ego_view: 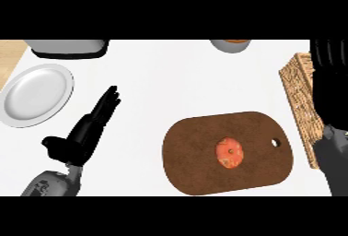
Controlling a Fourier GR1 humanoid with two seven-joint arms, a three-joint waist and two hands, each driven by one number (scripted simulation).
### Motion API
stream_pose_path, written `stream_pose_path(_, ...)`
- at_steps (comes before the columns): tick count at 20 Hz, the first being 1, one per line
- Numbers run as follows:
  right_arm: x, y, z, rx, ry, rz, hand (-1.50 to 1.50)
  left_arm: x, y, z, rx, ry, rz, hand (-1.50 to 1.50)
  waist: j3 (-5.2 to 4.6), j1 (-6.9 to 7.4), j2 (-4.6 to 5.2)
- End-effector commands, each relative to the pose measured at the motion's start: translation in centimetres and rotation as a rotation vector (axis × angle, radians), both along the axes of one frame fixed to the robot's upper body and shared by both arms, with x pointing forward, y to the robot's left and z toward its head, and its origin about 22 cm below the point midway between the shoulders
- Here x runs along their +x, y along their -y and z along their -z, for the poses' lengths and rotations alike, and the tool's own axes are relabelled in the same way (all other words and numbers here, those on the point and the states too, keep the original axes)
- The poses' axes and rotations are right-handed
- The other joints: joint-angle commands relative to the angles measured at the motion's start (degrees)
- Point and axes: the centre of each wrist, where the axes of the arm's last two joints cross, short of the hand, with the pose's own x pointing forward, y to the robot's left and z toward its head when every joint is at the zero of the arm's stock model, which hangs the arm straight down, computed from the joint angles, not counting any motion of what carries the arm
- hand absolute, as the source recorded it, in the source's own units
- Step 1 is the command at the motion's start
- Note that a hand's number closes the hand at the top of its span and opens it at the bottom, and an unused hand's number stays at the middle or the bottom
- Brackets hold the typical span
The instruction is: Pick the squash from the cutting board and place it in the basket
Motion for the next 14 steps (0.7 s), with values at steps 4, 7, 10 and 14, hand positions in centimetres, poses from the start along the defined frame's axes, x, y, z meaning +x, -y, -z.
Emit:
stream_pose_path(4, -0.1, -6.9, 4.8, -0.122, -0.249, -0.134, 1.5, 1.9, -4.8, -3.9, 0.224, 0.163, -0.106, 0.0, 1.2, 3.08, -1.05)
stream_pose_path(7, 0.0, -4.1, 3.1, 0.374, -0.1, 0.204, 1.5, 1.5, -4.8, -2.5, 0.203, 0.114, -0.158, 0.0, 3.99, -3.04, -2.73)
stream_pose_path(10, -2.6, -17.3, 9.2, 0.076, -0.367, -0.17, 1.5, 2.8, -4.8, -3.8, 0.296, 0.177, -0.128, 0.0, 1.23, 3.78, -0.59)
stream_pose_path(14, -3.8, -21.0, 8.9, -0.052, -0.316, 0.041, -1.5, 2.8, -6.9, -4.6, 0.303, 0.177, -0.172, 0.0, 1.1, 2.45, -1.43)
